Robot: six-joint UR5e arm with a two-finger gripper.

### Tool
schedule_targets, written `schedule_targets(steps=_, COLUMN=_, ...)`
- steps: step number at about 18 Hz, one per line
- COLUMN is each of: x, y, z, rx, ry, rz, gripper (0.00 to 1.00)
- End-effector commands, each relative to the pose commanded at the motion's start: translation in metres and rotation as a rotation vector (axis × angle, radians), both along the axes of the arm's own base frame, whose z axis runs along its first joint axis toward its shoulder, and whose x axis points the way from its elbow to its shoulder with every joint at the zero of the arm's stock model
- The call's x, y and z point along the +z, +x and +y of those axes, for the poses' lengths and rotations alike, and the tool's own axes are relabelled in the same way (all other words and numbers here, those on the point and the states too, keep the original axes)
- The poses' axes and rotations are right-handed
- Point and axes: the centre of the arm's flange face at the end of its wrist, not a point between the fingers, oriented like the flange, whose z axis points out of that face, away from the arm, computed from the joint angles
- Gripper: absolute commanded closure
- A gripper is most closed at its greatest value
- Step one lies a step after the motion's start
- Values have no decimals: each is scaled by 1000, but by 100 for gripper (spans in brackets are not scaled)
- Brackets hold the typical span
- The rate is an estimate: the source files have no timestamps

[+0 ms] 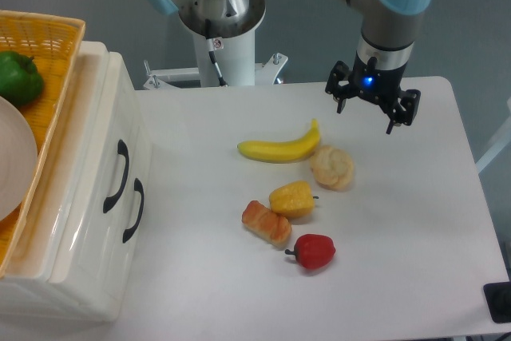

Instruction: Slide the top white drawer open

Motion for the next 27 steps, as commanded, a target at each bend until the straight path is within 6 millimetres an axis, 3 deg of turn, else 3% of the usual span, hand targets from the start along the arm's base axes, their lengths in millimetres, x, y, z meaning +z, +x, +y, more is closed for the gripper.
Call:
schedule_targets(steps=8, x=-2, y=3, z=4, rx=1, ry=0, rz=-5, gripper=0)
schedule_targets(steps=12, x=-4, y=7, z=6, rx=122, ry=5, rz=-22, gripper=0)
schedule_targets(steps=16, x=-1, y=21, z=26, rx=168, ry=12, rz=-21, gripper=0)
schedule_targets(steps=24, x=-2, y=77, z=87, rx=373, ry=38, rz=-51, gripper=0)
schedule_targets(steps=27, x=-1, y=89, z=100, rx=447, ry=46, rz=-57, gripper=0)
